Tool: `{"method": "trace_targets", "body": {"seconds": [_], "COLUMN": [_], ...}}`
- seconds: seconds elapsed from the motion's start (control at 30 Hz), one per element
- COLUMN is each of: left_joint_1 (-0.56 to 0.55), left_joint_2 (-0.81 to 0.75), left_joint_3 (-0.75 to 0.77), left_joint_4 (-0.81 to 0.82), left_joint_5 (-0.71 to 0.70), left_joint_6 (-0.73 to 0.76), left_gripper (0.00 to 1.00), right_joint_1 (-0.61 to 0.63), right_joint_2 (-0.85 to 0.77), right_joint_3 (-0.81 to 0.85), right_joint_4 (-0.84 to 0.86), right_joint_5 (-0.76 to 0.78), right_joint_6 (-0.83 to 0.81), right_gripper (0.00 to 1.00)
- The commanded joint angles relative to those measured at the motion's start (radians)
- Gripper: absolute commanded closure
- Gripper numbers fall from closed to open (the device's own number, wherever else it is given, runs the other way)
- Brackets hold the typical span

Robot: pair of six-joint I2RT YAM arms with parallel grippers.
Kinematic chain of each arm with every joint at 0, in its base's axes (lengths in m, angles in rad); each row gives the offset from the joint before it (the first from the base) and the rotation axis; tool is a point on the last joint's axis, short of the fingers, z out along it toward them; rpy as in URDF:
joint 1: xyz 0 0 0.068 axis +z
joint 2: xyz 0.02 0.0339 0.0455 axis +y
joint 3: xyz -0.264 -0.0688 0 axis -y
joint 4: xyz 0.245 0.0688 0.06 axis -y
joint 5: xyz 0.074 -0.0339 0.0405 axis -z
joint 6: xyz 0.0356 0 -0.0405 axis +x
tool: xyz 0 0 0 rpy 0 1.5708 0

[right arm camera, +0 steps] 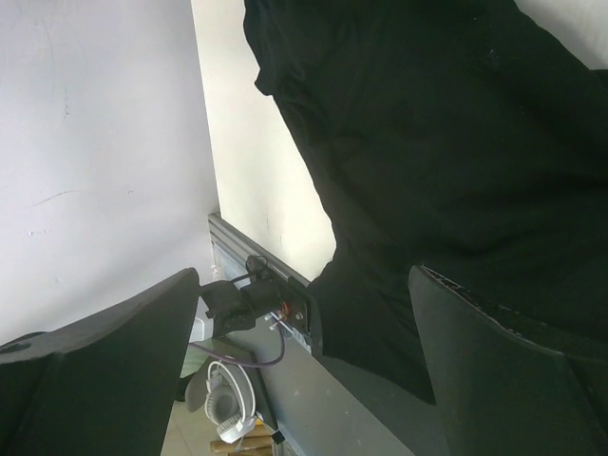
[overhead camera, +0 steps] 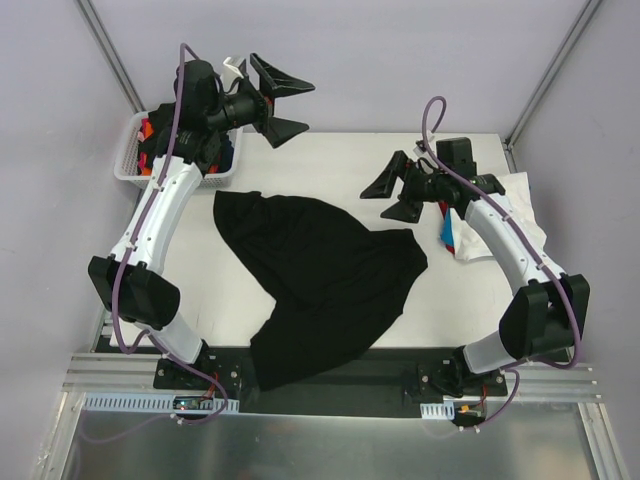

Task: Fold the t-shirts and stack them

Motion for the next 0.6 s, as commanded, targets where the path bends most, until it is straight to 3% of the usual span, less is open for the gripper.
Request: {"method": "trace_targets", "body": {"seconds": [0.0, 0.2, 0.57], "left_joint_1": [0.02, 0.031, 0.035], "left_joint_2": [-0.036, -0.081, -0.122], "left_joint_3": [0.0, -0.084, -0.1], "left_joint_4": [0.057, 0.068, 0.091], "left_joint_5": [0.038, 0.043, 0.037], "left_joint_6": [-0.023, -0.028, -0.025], "left_gripper": [0.01, 0.01, 0.01], "right_joint_1": [0.019, 0.034, 0.054], "right_joint_2": [-0.006, -0.014, -0.024], "right_joint_3": [0.014, -0.008, -0.045], "right_joint_4": [0.033, 0.033, 0.038], "right_joint_5": [0.021, 0.041, 0.061], "right_joint_6": [0.008, 0.011, 0.011], "right_gripper": [0.04, 0.04, 0.04]}}
